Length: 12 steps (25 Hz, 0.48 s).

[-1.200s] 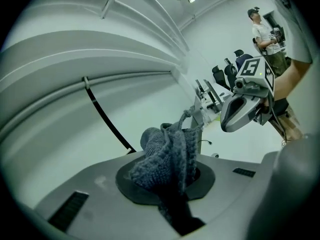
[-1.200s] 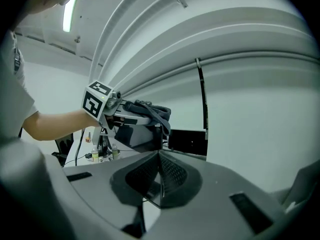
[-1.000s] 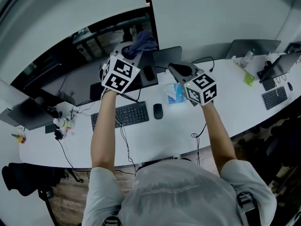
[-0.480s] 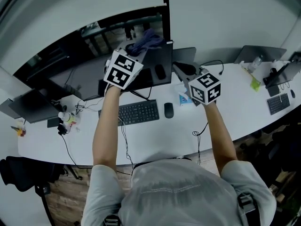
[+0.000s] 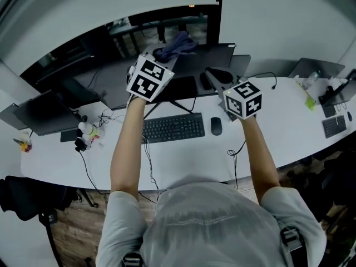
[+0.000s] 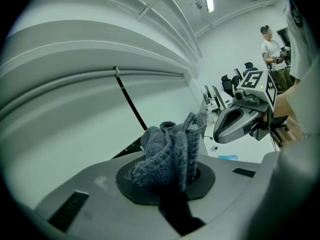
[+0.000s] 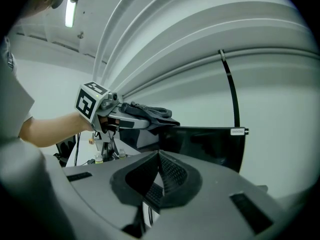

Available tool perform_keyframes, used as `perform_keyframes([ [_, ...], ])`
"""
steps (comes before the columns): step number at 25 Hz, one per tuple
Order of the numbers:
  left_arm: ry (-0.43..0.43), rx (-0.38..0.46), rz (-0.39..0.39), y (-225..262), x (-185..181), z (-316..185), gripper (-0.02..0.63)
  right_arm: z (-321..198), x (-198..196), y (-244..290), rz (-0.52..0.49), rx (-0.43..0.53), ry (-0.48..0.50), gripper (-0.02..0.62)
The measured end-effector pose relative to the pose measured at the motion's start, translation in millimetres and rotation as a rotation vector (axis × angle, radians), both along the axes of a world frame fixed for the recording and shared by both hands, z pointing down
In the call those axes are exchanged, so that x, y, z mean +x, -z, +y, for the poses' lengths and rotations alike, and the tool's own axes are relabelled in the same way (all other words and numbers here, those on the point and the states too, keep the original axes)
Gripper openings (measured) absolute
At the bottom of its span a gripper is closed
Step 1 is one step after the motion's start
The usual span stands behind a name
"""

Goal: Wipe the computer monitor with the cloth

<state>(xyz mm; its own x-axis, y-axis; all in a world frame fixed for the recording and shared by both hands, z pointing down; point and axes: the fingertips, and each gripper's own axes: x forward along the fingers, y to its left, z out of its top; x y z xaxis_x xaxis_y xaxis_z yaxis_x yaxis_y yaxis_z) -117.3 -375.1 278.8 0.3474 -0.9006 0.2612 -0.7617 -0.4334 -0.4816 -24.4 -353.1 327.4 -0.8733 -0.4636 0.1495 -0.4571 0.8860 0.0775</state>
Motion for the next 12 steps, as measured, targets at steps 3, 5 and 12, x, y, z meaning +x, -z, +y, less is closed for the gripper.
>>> perform_keyframes([
  [3,0.024,0.002,0.011,-0.5,-27.2,9.6,0.051,8.5,-24.5,0.9,-0.005,0.004,0.012,0.002],
  [5,0.045,0.005,0.02,-0.2,-46.2,16.3,0.051,15.3,-40.0,0.3,-0.004,0.007,0.024,0.002],
  [12,0.088,0.005,0.031,-1.4,-102.5,42.1,0.051,31.7,-82.1,-2.7,-0.009,-0.007,0.041,0.002],
])
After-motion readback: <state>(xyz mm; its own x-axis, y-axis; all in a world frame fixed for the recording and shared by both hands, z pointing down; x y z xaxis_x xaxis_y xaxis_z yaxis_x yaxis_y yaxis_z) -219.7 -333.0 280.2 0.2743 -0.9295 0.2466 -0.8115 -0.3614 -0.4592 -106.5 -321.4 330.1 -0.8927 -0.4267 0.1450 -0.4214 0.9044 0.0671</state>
